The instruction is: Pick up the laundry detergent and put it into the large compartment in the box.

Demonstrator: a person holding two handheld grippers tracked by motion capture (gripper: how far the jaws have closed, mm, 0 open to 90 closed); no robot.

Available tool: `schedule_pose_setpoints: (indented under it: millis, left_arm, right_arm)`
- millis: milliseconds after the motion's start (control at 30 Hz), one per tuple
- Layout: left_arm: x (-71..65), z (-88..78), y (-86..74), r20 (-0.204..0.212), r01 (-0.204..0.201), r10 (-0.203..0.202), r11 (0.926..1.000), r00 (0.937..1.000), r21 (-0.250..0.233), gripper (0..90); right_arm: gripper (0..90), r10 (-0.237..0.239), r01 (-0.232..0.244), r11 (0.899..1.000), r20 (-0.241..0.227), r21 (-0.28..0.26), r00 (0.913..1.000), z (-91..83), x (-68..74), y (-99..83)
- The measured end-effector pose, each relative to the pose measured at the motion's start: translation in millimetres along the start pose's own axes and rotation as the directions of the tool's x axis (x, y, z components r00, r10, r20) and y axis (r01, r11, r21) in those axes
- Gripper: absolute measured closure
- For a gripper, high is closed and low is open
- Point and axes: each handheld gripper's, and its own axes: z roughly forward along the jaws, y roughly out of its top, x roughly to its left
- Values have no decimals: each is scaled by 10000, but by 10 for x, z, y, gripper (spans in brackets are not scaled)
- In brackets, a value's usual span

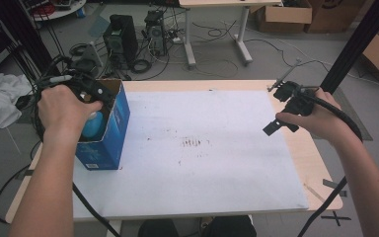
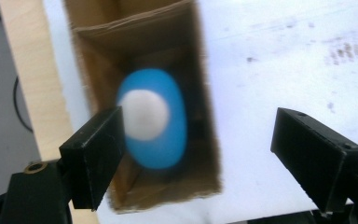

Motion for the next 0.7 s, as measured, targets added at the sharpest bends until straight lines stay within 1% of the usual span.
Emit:
schedule_pose_setpoints:
  millis: [67, 100, 133, 167, 233, 267, 300, 333, 367, 400, 433, 467, 500, 633, 667, 700]
  left_arm:
    - [-69, -8, -2, 5, -223, 223, 9997, 9998, -53, 179]
    - [-131, -4, -2, 68, -338, 339, 9994, 9994, -120, 177]
    - [-166, 1, -3, 108, -445, 447, 9989, 9989, -166, 174]
    - [-166, 1, -3, 108, -445, 447, 9989, 9989, -166, 173]
    - [-272, 32, -3, 336, -774, 779, 9969, 9964, -168, 171]
    - [-272, 32, -3, 336, -774, 779, 9969, 9964, -168, 169]
    - [-348, 54, 1, 405, -932, 941, 9954, 9947, -215, 168]
    - [-387, 66, 6, 413, -999, 1008, 9947, 9940, -246, 167]
    - [-387, 66, 6, 413, -999, 1008, 9947, 9940, -246, 163]
    - [-469, 92, 18, 458, -1170, 1180, 9928, 9920, -251, 162]
    - [-469, 92, 18, 458, -1170, 1180, 9928, 9920, -251, 162]
    - [-553, 116, 25, 501, -1348, 1360, 9905, 9894, -266, 162]
    - [-553, 116, 25, 501, -1348, 1360, 9905, 9894, -266, 161]
    - [-743, 192, 25, 703, -1715, 1738, 9844, 9823, -382, 160]
    - [-743, 192, 25, 703, -1715, 1738, 9844, 9823, -382, 159]
    - [-784, 223, 25, 746, -1792, 1817, 9830, 9805, -390, 159]
  right_arm:
    - [252, 40, -40, 10000, 27, 30, 10000, -6, 8, 3]
    - [251, 41, -41, 10000, 44, 32, 10000, -11, 19, 10]
    - [251, 20, -20, 10000, 48, 22, 10000, -12, 21, 14]
    - [251, 26, -27, 10000, 54, 28, 10000, -16, 28, 20]
    - [251, -14, 13, 10000, 70, 35, 10000, -23, 44, 29]
    - [251, -14, 13, 10000, 70, 35, 10000, -23, 44, 29]
    - [251, -32, 32, 10000, 110, 61, 9999, -36, 62, 33]
    - [250, -53, 53, 10000, 96, 43, 9999, -43, 66, 33]
    - [250, -53, 53, 10000, 96, 43, 9999, -43, 66, 33]
    - [249, -95, 94, 9999, 140, 47, 9999, -64, 69, 39]
    - [249, -95, 94, 9999, 140, 47, 9999, -64, 69, 39]
    - [248, -69, 69, 10000, 156, 18, 9999, -76, 70, 46]
    - [248, -69, 69, 10000, 156, 18, 9999, -76, 70, 46]
    - [239, -76, 76, 10000, 141, -3, 9999, -79, 82, 66]
    - [239, -76, 76, 10000, 141, -3, 9999, -79, 82, 66]
    - [237, -100, 100, 10000, 127, 3, 9999, -78, 86, 69]
